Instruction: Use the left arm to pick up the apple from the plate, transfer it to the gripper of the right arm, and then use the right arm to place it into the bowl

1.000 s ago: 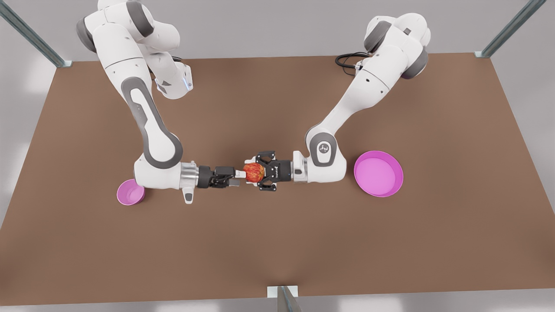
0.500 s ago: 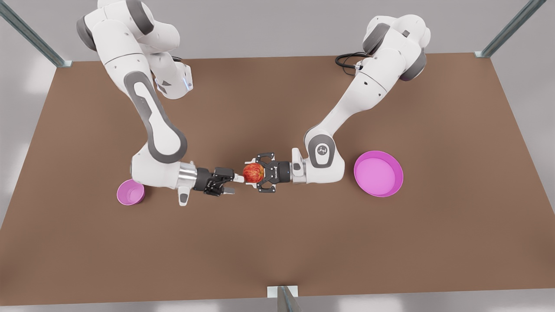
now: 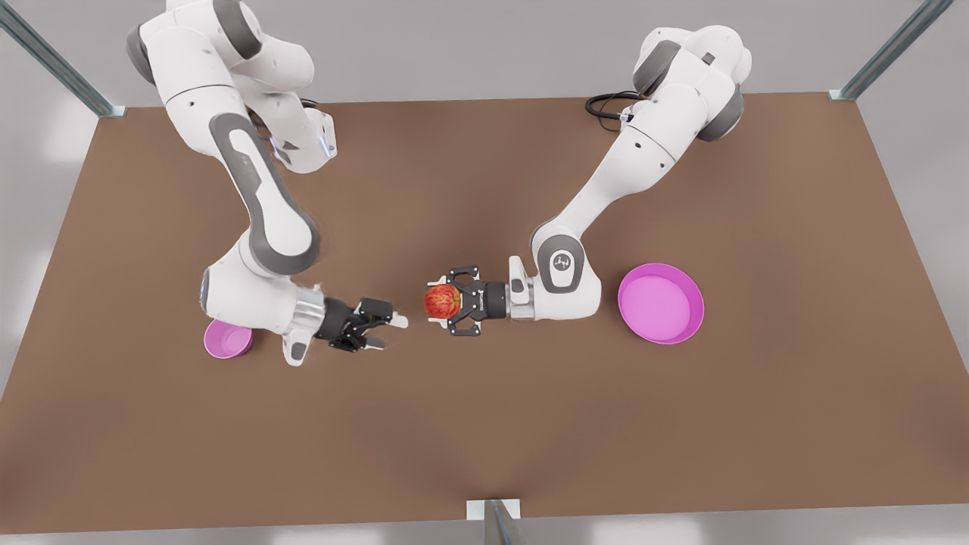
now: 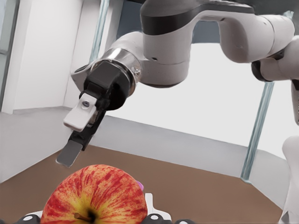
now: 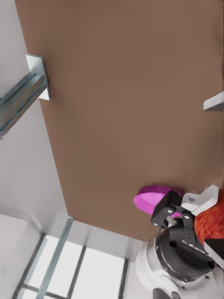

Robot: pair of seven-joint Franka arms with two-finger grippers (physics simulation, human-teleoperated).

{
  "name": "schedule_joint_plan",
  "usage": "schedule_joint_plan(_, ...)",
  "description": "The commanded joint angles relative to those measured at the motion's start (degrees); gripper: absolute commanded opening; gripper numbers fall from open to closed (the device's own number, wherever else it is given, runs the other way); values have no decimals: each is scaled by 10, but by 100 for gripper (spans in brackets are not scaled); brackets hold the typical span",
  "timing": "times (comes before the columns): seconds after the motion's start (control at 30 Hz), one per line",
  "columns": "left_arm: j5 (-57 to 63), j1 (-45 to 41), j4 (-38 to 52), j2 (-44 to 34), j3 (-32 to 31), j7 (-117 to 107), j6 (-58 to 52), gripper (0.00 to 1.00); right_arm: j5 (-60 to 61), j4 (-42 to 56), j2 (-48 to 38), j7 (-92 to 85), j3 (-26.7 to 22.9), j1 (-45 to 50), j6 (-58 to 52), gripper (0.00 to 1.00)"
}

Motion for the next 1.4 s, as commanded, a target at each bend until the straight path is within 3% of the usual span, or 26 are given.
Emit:
schedule_joint_plan(0.0, 2, -1, 0, -1, 0, 59, -2, 73, 119, -6, 10, -7, 1, -18, -81, 100)
schedule_joint_plan(0.2, 4, -2, 0, -1, 0, 59, 12, 73, 294, -20, 82, -211, 15, -20, -163, 100)
schedule_joint_plan(0.27, 4, -2, 0, -1, 0, 59, 12, 73, 296, -31, 79, -242, 31, -28, -167, 100)
schedule_joint_plan(0.33, 2, -2, 0, -1, -1, 59, 12, 73, 297, -38, 78, -257, 80, -66, -166, 100)
schedule_joint_plan(1.1, 3, -1, 0, -1, 0, 59, 12, 73, 312, -66, 89, -331, 106, -38, -103, 100)
schedule_joint_plan(1.27, 3, -1, 0, -1, 0, 59, 12, 73, 312, -65, 87, -332, 113, -39, -99, 93)
schedule_joint_plan(1.33, 3, -1, 0, -1, 0, 58, 12, 73, 322, -64, 86, -332, 113, -38, -98, 74)
schedule_joint_plan(1.37, 3, -1, 0, -1, 0, 58, 12, 73, 321, -64, 86, -333, 113, -38, -98, 72)
